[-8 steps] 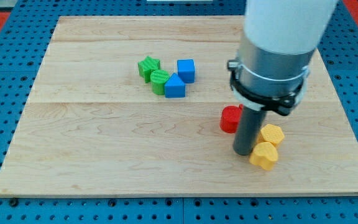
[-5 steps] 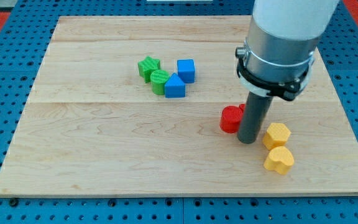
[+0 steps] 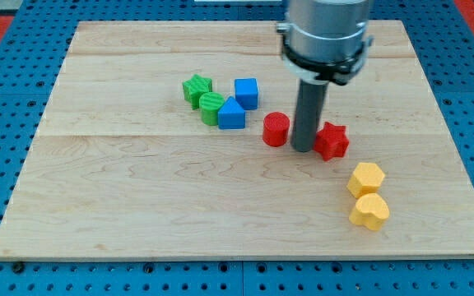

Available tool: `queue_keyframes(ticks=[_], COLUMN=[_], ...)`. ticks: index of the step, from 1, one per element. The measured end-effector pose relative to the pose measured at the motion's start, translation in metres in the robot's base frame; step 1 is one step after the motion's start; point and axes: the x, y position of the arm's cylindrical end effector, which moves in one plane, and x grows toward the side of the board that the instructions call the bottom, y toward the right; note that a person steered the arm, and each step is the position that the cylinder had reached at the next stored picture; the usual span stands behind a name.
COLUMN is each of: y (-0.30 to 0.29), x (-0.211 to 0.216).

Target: Push the red circle to the top left of the red star

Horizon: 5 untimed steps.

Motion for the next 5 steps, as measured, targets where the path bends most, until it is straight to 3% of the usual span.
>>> queue_keyframes(ticks=[1, 2, 3, 4, 5], y=[0.034, 0.020, -0.044, -0.092, -0.038], x=[0.000, 0.000, 0.018, 0.004, -0.018])
